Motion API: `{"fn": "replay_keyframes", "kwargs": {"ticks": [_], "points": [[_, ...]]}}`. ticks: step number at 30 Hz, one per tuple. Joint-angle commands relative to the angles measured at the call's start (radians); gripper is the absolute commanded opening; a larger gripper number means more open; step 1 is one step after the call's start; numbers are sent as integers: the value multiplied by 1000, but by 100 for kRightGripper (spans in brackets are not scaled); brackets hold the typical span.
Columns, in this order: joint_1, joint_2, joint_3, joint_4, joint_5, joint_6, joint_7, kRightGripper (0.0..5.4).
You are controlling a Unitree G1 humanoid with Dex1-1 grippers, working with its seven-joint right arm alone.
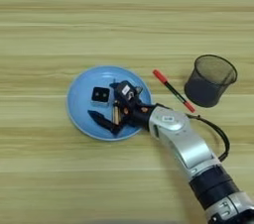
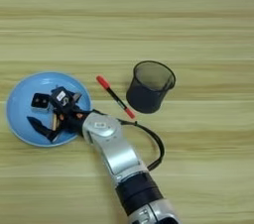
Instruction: Move the objects on the table
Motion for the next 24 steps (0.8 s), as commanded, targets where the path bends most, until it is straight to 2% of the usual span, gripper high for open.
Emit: {"fn": "replay_keyframes", "kwargs": {"ticks": [1, 12, 24], "points": [[-70, 11, -20, -16, 11, -29, -13, 537], [-82, 19, -19, 39, 8, -59, -5, 537], [-73, 13, -17, 38, 4, -66, 7, 388]]}}
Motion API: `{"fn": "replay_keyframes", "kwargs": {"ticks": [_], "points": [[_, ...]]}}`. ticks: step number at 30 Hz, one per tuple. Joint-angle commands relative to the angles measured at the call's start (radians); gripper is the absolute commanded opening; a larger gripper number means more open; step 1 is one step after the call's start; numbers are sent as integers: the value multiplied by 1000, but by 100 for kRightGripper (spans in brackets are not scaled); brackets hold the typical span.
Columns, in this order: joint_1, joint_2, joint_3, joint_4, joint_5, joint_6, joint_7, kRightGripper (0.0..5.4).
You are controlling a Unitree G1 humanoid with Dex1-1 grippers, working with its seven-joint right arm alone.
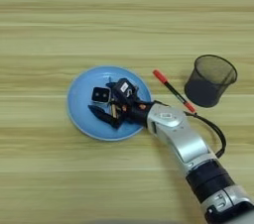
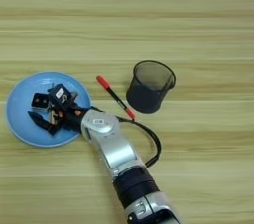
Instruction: Move the objects on the table
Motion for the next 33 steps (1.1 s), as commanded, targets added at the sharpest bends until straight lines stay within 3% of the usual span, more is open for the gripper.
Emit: {"fn": "replay_keyframes", "kwargs": {"ticks": [1, 13, 23, 33], "points": [[-42, 2, -8, -30, 2, -15, -11, 377], [-35, -2, -8, -50, 2, -18, -13, 250], [-27, -10, -24, -120, 13, 1, -20, 248], [-32, -50, -96, -284, 38, 49, -29, 248]]}}
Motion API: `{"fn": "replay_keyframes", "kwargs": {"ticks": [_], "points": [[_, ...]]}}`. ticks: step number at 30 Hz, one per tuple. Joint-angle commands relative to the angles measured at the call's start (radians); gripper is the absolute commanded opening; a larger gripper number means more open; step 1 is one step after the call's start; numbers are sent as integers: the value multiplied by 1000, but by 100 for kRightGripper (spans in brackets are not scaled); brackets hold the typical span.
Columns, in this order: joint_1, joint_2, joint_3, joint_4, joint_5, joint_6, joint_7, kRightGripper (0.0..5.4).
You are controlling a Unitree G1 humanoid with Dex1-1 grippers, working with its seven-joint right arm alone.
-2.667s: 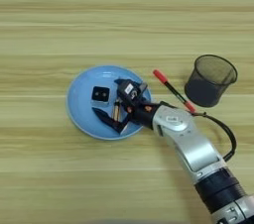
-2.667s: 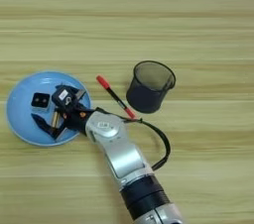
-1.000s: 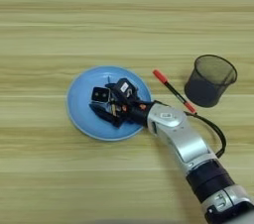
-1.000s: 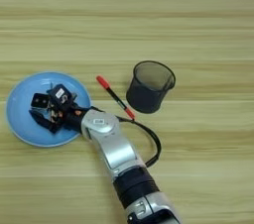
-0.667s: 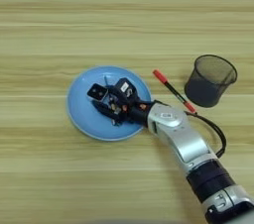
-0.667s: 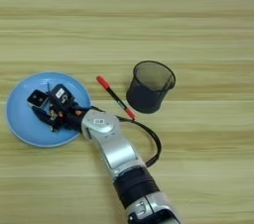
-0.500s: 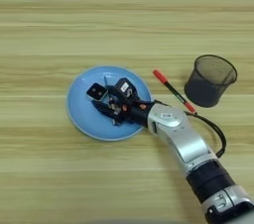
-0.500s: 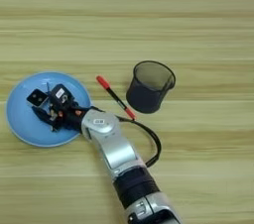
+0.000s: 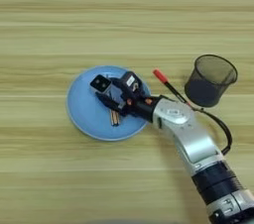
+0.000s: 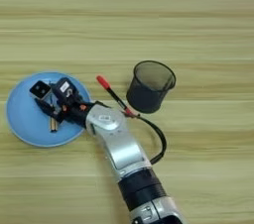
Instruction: Move the objects on the table
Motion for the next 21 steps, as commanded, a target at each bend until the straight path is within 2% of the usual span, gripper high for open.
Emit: {"fn": "replay_keyframes", "kwargs": {"ticks": [1, 7, 12, 21], "points": [[-63, -16, -43, -93, 27, 1, -25, 248], [-56, -35, -79, -144, 45, 29, -34, 248], [11, -82, -121, -186, 47, 27, -33, 248], [85, -138, -197, -235, 69, 19, -36, 248]]}}
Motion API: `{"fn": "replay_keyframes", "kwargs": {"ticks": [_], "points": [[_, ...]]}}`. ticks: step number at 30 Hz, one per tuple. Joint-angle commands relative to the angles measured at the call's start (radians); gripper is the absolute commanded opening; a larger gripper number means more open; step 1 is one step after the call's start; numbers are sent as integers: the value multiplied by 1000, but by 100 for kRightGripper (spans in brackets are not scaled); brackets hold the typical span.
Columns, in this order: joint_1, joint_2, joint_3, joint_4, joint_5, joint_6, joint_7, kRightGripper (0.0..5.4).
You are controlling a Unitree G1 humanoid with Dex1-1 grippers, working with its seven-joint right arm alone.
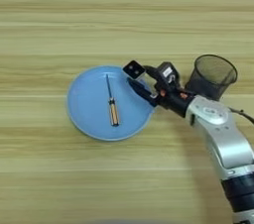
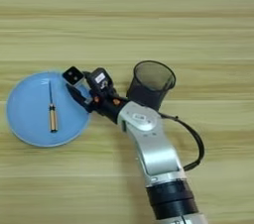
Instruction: Move the objects on the table
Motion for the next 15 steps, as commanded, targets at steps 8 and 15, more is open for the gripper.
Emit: {"fn": "replay_keyframes", "kwargs": {"ticks": [8, 15], "points": [[74, -74, -88, -107, 32, -42, -22, 248], [144, -86, -93, -107, 24, -61, -21, 248]]}}
